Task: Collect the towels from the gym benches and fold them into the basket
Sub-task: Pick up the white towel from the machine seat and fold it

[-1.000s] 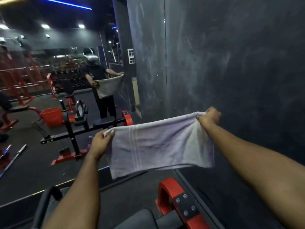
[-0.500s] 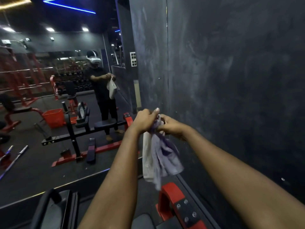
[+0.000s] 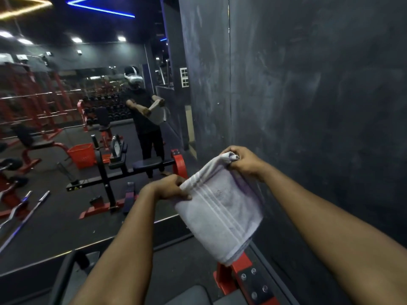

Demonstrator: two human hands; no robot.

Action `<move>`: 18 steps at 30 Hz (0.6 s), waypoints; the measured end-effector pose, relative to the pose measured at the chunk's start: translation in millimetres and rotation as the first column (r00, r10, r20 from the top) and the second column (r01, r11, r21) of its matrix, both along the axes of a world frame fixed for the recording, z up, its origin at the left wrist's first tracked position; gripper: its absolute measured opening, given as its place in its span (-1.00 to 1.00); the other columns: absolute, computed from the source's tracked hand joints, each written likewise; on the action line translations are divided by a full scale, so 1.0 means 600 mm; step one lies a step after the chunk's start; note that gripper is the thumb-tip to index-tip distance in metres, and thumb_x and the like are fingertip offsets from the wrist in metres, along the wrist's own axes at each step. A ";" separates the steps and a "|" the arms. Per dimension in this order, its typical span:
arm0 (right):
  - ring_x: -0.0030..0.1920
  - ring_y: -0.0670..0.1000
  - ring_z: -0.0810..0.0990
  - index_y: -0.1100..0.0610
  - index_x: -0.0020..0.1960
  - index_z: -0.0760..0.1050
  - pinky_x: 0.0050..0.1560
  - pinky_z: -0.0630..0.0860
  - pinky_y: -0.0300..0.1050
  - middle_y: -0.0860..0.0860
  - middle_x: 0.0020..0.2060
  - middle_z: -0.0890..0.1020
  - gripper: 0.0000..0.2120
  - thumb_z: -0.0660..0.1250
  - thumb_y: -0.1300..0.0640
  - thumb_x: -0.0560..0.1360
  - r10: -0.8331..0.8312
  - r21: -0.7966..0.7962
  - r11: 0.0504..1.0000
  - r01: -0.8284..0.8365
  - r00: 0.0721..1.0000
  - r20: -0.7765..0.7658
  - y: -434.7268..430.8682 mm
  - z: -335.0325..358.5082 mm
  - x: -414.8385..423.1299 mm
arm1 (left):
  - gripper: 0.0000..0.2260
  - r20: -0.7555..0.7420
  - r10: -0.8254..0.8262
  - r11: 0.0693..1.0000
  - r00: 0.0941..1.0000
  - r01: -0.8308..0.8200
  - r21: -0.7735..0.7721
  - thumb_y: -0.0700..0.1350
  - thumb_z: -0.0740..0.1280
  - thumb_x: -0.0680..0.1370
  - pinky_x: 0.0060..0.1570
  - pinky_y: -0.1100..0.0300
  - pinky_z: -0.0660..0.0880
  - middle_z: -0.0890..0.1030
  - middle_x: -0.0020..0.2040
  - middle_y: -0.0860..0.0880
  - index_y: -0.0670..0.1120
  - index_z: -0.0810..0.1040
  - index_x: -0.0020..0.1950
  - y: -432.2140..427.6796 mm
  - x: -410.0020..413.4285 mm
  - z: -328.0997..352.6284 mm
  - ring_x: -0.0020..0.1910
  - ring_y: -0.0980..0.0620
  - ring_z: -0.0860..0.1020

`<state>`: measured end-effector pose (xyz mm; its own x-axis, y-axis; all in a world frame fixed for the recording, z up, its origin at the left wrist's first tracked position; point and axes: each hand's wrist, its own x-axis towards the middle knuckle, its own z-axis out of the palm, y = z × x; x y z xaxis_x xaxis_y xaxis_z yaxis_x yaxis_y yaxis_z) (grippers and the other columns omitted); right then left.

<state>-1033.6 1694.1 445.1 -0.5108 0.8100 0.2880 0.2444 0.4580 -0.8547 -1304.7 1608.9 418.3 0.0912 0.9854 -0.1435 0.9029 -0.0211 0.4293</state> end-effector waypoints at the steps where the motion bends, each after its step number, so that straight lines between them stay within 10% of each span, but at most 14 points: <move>1: -0.11 -0.03 0.57 0.26 0.01 0.58 -0.07 0.50 -0.11 0.06 -0.16 0.63 -0.69 0.33 0.42 0.29 -0.055 -0.053 0.997 0.054 0.998 -0.013 0.005 -0.014 0.000 | -0.60 0.037 0.031 0.998 0.999 -0.033 0.044 0.17 0.49 0.27 0.01 -0.05 0.58 0.68 -0.08 -0.03 -0.10 0.62 -0.08 -0.003 -0.007 -0.002 -0.09 0.00 0.63; 5: -0.13 0.00 0.52 0.21 -0.08 0.53 -0.09 0.43 -0.12 0.04 -0.22 0.58 -0.79 0.28 0.45 0.37 -0.163 -0.215 0.967 0.136 0.980 -0.115 0.004 -0.060 -0.013 | -0.66 0.184 0.205 0.926 0.961 -0.251 0.282 0.11 0.52 0.24 -0.14 0.00 0.54 0.66 -0.22 -0.09 -0.08 0.59 -0.17 -0.034 -0.009 0.004 -0.27 0.04 0.54; 18: -0.25 -0.08 0.45 0.05 -0.22 0.43 -0.24 0.39 -0.17 -0.05 -0.30 0.54 -0.67 0.21 0.49 0.32 0.289 -0.211 0.920 -0.331 0.934 -0.209 -0.136 -0.087 -0.139 | -0.75 0.313 0.671 0.512 0.672 -0.725 0.461 0.08 0.52 0.31 -0.26 0.11 0.46 0.64 -0.30 0.02 -0.03 0.59 -0.16 -0.375 0.040 -0.029 -0.31 0.11 0.52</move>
<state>-1117.1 1612.6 392.6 -0.7079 0.6742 0.2105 -0.0356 0.2636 -0.9640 -1280.9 1384.2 401.2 -0.6750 0.6423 0.3632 0.6860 0.3651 0.6293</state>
